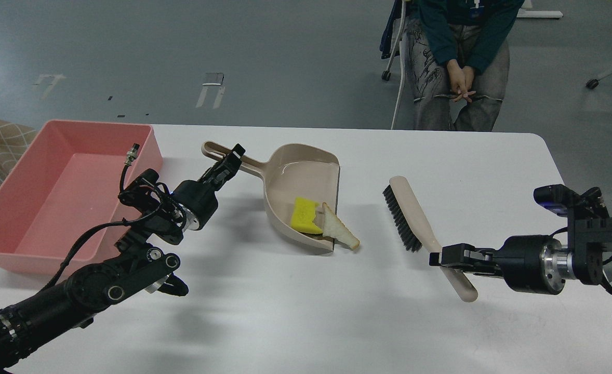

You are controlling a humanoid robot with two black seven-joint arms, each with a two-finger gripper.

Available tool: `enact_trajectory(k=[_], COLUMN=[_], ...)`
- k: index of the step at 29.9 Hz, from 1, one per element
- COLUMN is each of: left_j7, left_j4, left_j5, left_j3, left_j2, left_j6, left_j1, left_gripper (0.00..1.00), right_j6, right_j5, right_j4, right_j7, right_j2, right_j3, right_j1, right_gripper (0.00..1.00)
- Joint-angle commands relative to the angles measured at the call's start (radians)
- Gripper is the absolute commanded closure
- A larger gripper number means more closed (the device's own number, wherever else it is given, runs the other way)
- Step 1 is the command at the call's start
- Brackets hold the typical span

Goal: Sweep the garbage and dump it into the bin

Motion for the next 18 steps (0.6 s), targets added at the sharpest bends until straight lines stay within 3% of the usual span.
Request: enact_trajectory(k=[1,18], left_j7=[0.0,0.0], left_j4=[0.0,-0.002], left_j5=[0.0,0.0], left_j3=[0.0,0.0], left_j2=[0.001,0.0], left_j6=[0.0,0.0], left_j1=[0.0,0.008], left_gripper=[1.0,1.0], right_j6=[0.006,0.003], right_j5=[0.0,-0.011], right_j4=[0.001,-0.027], right_j7=[0.002,0.009], right_j2=[0.008,0.126], right_j3=[0.0,-0.008], right_j1=[-0.01,-0.03], right_gripper=[1.0,1.0])
